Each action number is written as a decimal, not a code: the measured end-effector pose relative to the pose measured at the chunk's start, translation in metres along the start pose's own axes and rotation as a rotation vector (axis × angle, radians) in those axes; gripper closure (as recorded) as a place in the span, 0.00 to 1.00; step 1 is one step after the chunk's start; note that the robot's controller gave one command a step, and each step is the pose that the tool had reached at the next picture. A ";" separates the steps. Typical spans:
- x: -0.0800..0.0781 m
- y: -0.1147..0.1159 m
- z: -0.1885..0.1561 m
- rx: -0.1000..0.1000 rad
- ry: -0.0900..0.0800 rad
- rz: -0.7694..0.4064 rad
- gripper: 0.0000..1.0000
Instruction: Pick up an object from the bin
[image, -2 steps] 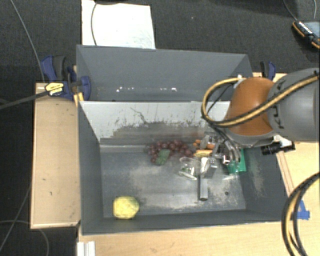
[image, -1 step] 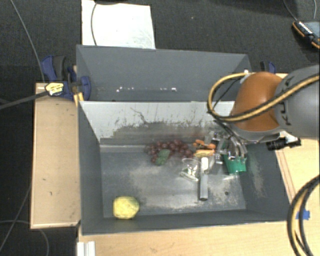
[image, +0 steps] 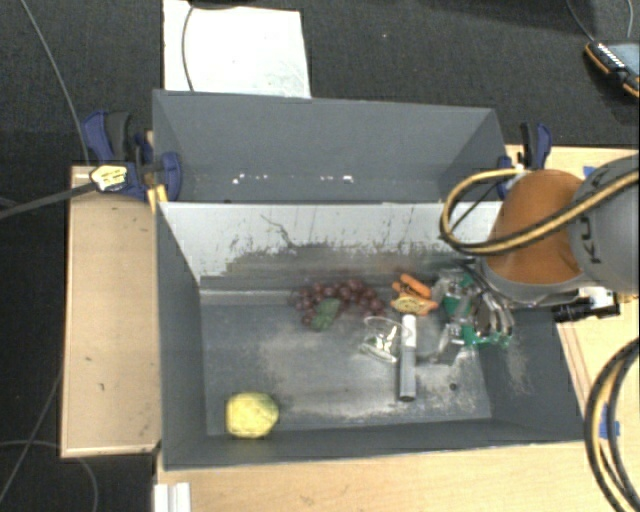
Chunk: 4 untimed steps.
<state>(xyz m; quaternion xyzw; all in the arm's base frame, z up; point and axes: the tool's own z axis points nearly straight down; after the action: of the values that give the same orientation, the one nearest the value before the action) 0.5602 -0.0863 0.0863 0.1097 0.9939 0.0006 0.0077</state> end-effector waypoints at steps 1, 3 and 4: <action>-0.012 0.045 -0.021 -0.005 -0.008 -0.056 0.00; 0.012 -0.033 0.008 0.002 -0.024 -0.379 1.00; 0.009 -0.030 -0.009 0.003 -0.035 -0.380 1.00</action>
Offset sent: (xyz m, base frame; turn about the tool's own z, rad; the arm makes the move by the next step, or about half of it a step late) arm -0.0261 -0.0289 -0.0162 -0.3802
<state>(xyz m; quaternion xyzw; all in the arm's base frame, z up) 0.5446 -0.1132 0.0951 -0.0801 0.9965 -0.0043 0.0246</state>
